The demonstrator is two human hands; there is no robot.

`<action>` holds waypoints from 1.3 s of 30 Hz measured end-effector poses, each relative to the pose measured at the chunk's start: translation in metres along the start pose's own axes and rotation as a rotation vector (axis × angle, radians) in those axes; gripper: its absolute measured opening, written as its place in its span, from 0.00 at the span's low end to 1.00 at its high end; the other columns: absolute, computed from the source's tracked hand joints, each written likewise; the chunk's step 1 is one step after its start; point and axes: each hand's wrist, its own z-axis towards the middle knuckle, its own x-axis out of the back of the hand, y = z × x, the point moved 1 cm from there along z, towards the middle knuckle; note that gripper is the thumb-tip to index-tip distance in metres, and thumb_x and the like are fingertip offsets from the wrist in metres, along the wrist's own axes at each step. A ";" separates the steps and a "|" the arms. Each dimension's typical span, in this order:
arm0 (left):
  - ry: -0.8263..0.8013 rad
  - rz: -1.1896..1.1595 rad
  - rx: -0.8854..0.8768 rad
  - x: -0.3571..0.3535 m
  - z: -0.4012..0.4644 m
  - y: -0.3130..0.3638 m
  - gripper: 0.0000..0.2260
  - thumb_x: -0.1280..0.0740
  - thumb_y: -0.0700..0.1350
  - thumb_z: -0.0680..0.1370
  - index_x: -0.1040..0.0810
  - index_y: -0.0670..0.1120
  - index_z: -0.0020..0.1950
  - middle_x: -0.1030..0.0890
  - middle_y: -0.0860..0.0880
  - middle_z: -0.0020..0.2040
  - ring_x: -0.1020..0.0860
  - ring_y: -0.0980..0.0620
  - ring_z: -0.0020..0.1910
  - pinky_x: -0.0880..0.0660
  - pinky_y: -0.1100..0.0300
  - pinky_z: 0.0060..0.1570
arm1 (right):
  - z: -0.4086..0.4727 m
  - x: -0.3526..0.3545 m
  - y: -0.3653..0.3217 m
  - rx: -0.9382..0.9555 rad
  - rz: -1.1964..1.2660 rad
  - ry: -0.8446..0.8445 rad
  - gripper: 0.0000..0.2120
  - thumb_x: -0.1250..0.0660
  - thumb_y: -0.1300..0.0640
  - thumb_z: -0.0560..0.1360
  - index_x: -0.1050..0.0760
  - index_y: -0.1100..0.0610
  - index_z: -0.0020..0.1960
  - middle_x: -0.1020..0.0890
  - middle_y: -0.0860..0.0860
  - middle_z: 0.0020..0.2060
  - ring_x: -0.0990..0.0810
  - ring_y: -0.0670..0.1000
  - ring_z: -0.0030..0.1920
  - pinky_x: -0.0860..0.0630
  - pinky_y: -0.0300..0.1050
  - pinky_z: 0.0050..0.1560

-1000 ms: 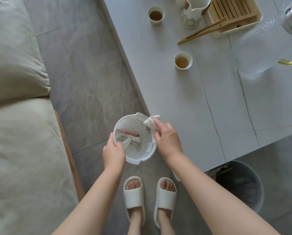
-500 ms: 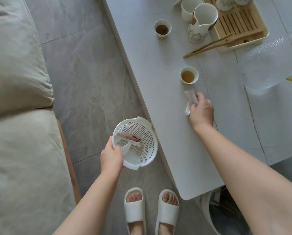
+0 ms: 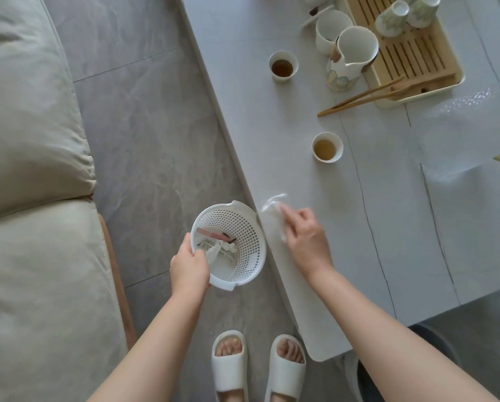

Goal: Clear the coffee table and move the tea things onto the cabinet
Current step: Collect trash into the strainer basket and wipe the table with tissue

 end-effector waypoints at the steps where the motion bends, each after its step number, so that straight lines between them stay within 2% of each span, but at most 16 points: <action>1: 0.003 -0.004 -0.006 0.001 0.002 0.002 0.22 0.48 0.37 0.72 0.25 0.56 0.56 0.23 0.42 0.53 0.25 0.39 0.55 0.20 0.42 0.47 | 0.008 0.007 0.006 -0.088 0.034 0.095 0.19 0.39 0.63 0.76 0.26 0.51 0.65 0.27 0.57 0.45 0.24 0.59 0.41 0.31 0.43 0.45; 4: 0.005 0.001 -0.019 0.004 0.008 0.007 0.23 0.48 0.38 0.72 0.26 0.56 0.60 0.23 0.42 0.55 0.25 0.39 0.55 0.22 0.41 0.50 | 0.036 0.021 0.020 -0.288 0.037 0.216 0.19 0.43 0.65 0.77 0.28 0.55 0.66 0.28 0.62 0.49 0.25 0.61 0.46 0.37 0.39 0.42; 6: 0.000 0.007 -0.020 0.004 0.013 0.007 0.26 0.48 0.38 0.72 0.28 0.58 0.65 0.23 0.42 0.57 0.25 0.39 0.57 0.22 0.41 0.52 | 0.053 0.020 0.016 -0.308 0.009 0.220 0.19 0.43 0.64 0.77 0.28 0.54 0.66 0.28 0.62 0.50 0.25 0.61 0.47 0.36 0.40 0.43; 8: 0.001 0.008 -0.024 0.003 0.015 0.006 0.26 0.48 0.38 0.72 0.28 0.58 0.66 0.23 0.42 0.57 0.25 0.39 0.58 0.22 0.42 0.51 | 0.066 0.014 0.005 -0.272 -0.008 0.195 0.19 0.43 0.63 0.77 0.28 0.52 0.66 0.27 0.61 0.51 0.25 0.61 0.47 0.32 0.43 0.45; 10: -0.001 0.013 -0.032 0.004 0.015 0.003 0.24 0.48 0.37 0.72 0.26 0.57 0.62 0.23 0.43 0.55 0.25 0.39 0.56 0.20 0.42 0.47 | 0.070 0.006 -0.004 -0.186 -0.091 0.121 0.19 0.43 0.62 0.77 0.28 0.49 0.66 0.27 0.59 0.51 0.24 0.61 0.45 0.29 0.46 0.44; 13: -0.021 0.019 -0.039 0.003 0.007 -0.004 0.23 0.48 0.37 0.72 0.26 0.58 0.58 0.21 0.45 0.52 0.25 0.39 0.56 0.22 0.40 0.50 | 0.048 -0.003 -0.003 0.019 -0.238 -0.030 0.17 0.42 0.58 0.78 0.27 0.44 0.63 0.28 0.52 0.48 0.28 0.55 0.39 0.36 0.42 0.35; 15: -0.035 0.019 -0.033 0.002 -0.001 -0.010 0.23 0.48 0.36 0.72 0.26 0.57 0.57 0.21 0.46 0.51 0.24 0.39 0.55 0.24 0.39 0.53 | 0.018 -0.003 0.003 0.039 -0.199 -0.111 0.15 0.43 0.54 0.78 0.27 0.42 0.62 0.29 0.46 0.46 0.29 0.52 0.40 0.41 0.39 0.33; 17: -0.042 0.026 -0.017 0.001 -0.010 -0.018 0.22 0.48 0.36 0.72 0.25 0.56 0.57 0.21 0.46 0.51 0.24 0.39 0.55 0.24 0.39 0.54 | -0.018 -0.002 0.010 0.060 -0.217 -0.124 0.17 0.38 0.58 0.76 0.26 0.45 0.63 0.25 0.49 0.47 0.25 0.55 0.41 0.38 0.39 0.33; 19: -0.051 0.034 -0.004 0.001 -0.020 -0.026 0.22 0.48 0.36 0.73 0.25 0.56 0.58 0.20 0.46 0.51 0.25 0.39 0.55 0.25 0.40 0.54 | -0.057 -0.005 0.013 0.114 -0.287 -0.152 0.23 0.32 0.66 0.71 0.24 0.48 0.61 0.22 0.54 0.46 0.23 0.58 0.36 0.36 0.43 0.29; 20: -0.056 0.034 0.000 0.000 -0.026 -0.030 0.22 0.48 0.36 0.73 0.26 0.56 0.59 0.20 0.46 0.51 0.25 0.39 0.55 0.25 0.40 0.55 | -0.073 -0.005 0.013 0.111 -0.274 -0.170 0.22 0.31 0.67 0.69 0.23 0.48 0.60 0.21 0.54 0.45 0.23 0.58 0.33 0.36 0.43 0.27; 23: -0.070 0.054 0.008 -0.002 -0.043 -0.040 0.22 0.48 0.36 0.73 0.25 0.54 0.59 0.20 0.45 0.51 0.24 0.38 0.54 0.25 0.40 0.54 | -0.103 0.005 0.022 0.025 -0.151 -0.212 0.16 0.34 0.61 0.74 0.22 0.47 0.59 0.22 0.52 0.45 0.23 0.57 0.34 0.30 0.46 0.29; 25: -0.084 0.061 0.023 -0.003 -0.054 -0.049 0.22 0.48 0.36 0.73 0.25 0.53 0.59 0.21 0.44 0.51 0.24 0.38 0.53 0.24 0.40 0.53 | -0.111 0.022 0.041 -0.126 -0.084 -0.081 0.16 0.37 0.60 0.76 0.24 0.47 0.61 0.26 0.50 0.44 0.25 0.53 0.37 0.28 0.46 0.34; 28: -0.103 0.059 0.031 -0.005 -0.065 -0.060 0.20 0.47 0.36 0.73 0.25 0.52 0.57 0.20 0.44 0.50 0.24 0.37 0.52 0.24 0.39 0.53 | -0.113 0.056 0.076 -0.378 -0.076 0.161 0.18 0.41 0.61 0.78 0.27 0.50 0.66 0.30 0.51 0.45 0.29 0.51 0.38 0.32 0.44 0.38; 32: -0.100 0.068 0.029 -0.007 -0.072 -0.068 0.19 0.48 0.36 0.72 0.25 0.52 0.55 0.21 0.44 0.50 0.24 0.38 0.53 0.24 0.40 0.52 | -0.121 0.079 0.110 -0.578 -0.132 0.208 0.19 0.44 0.59 0.79 0.33 0.49 0.69 0.27 0.58 0.52 0.29 0.53 0.42 0.30 0.46 0.41; 36: -0.112 0.072 0.033 -0.009 -0.074 -0.075 0.21 0.48 0.36 0.72 0.25 0.52 0.59 0.22 0.43 0.53 0.25 0.38 0.56 0.25 0.40 0.55 | -0.130 0.053 0.091 -0.492 -0.123 0.144 0.19 0.44 0.58 0.79 0.34 0.50 0.70 0.26 0.56 0.53 0.29 0.51 0.43 0.31 0.45 0.41; 39: -0.109 0.071 0.029 -0.009 -0.078 -0.080 0.21 0.48 0.36 0.72 0.25 0.52 0.58 0.21 0.43 0.53 0.25 0.37 0.55 0.24 0.41 0.55 | -0.138 0.017 0.052 -0.359 -0.102 0.001 0.19 0.44 0.58 0.79 0.33 0.47 0.69 0.26 0.53 0.53 0.26 0.53 0.42 0.28 0.46 0.38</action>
